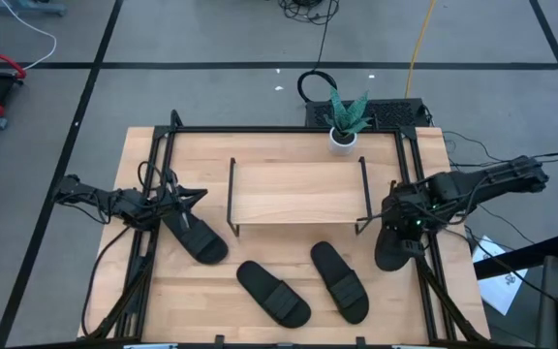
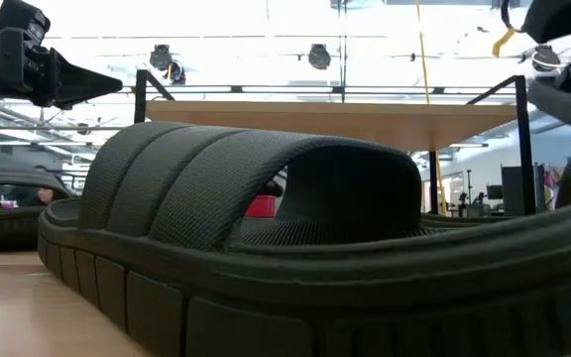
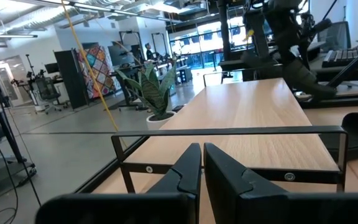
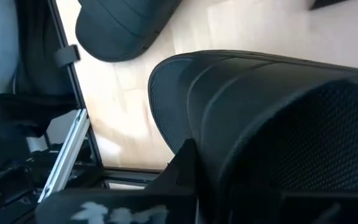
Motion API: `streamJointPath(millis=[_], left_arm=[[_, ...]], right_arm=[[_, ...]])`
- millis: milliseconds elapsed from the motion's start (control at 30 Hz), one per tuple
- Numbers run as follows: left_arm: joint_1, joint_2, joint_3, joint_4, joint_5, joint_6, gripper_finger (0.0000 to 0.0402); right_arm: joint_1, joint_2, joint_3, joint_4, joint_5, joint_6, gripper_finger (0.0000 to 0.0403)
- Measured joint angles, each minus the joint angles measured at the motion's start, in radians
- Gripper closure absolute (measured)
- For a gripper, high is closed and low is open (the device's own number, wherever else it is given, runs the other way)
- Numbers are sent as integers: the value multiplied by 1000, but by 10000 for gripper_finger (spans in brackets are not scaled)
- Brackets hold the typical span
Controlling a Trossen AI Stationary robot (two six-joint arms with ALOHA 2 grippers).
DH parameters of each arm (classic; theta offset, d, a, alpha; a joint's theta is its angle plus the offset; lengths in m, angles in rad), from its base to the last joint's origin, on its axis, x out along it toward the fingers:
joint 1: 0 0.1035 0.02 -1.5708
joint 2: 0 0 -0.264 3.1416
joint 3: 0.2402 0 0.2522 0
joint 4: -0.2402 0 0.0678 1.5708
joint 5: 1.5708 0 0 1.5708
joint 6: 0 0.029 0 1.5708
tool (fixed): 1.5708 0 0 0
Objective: Pick and place slides into the shelf
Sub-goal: Put the black slipper on the shelf
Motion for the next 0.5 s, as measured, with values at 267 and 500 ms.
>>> streamJointPath(millis=[267,500], left_arm=[[0,0,0,1,0,-1,376],[0,0,0,1,0,4,376]], right_arm=[[0,27,197,-104,79,-37,402],[-44,93,381,-121,101,-89,399]])
